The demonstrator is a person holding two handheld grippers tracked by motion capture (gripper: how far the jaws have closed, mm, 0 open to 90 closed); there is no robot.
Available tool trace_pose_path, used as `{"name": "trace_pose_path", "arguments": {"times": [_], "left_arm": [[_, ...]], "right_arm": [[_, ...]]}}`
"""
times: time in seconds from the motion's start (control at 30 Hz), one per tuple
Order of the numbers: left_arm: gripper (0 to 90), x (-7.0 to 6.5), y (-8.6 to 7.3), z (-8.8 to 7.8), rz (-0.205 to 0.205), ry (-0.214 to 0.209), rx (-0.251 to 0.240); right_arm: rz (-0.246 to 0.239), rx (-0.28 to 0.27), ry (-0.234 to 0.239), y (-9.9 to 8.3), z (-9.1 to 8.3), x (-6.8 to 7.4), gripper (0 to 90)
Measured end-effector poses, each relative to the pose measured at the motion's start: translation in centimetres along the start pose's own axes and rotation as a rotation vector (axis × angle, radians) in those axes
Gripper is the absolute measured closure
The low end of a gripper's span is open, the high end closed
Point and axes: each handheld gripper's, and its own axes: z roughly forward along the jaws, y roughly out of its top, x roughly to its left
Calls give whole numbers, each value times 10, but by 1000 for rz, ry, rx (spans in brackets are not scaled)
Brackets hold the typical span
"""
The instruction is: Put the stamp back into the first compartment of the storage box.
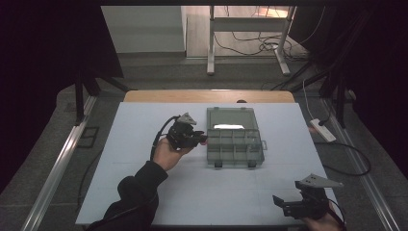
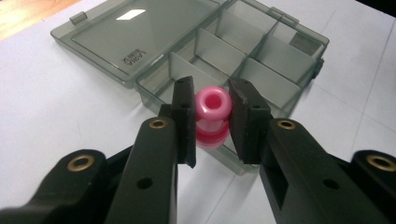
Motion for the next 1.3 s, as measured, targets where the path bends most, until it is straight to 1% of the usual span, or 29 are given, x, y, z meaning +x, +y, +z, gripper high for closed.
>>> {"name": "trace_pose_path", "arguments": {"times": [0.2,0.5,0.93,1.0,1.13,1.3], "left_arm": [[723,2,8,6,0,4,-7],[723,4,18,17,18,18,-2],[723,5,24,33,23,37,-9],[723,4,25,38,18,37,-9],[723,3,25,46,19,51,1],[723,5,24,53,21,62,18]], "right_arm": [[-9,6,0,0,0,0,0],[-22,10,2,0,1,2,0],[-32,21,4,0,1,3,0],[-32,21,6,0,1,3,0],[-34,23,7,0,2,3,0],[-39,28,7,0,2,3,0]]}}
